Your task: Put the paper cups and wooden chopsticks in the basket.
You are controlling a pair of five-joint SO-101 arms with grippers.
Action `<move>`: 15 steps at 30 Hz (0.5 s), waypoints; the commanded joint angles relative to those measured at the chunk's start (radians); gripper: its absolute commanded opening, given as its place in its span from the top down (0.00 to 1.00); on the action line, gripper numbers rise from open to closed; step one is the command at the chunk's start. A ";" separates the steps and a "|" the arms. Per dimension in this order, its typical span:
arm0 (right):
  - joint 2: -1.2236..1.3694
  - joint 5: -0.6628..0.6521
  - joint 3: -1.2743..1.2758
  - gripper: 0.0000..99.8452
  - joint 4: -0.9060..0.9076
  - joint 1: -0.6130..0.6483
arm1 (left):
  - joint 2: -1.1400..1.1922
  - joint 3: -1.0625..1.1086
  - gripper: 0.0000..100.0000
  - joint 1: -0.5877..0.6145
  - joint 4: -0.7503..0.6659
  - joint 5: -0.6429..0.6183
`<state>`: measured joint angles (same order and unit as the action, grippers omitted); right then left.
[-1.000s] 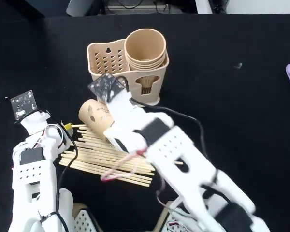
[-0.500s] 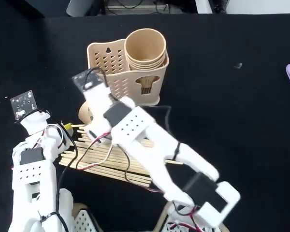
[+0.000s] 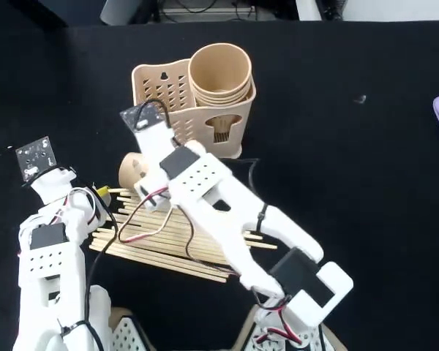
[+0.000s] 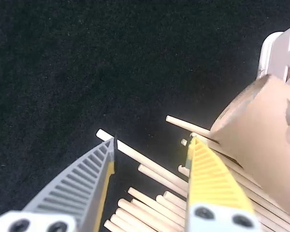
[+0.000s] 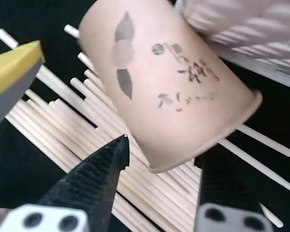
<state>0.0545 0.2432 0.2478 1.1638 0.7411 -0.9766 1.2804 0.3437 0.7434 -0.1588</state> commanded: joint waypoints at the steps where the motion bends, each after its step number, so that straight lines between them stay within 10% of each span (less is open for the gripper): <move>1: -0.018 -0.075 -0.061 0.91 -0.026 -0.034 | -0.020 -0.018 0.76 0.012 -0.017 -0.003; 15: -0.429 -0.586 -0.053 0.99 0.233 -0.044 | -0.020 -0.018 0.76 0.012 -0.017 -0.003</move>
<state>-0.1665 -0.1834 0.2478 1.3403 0.7227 -0.9766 1.2804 0.3437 0.7434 -0.1588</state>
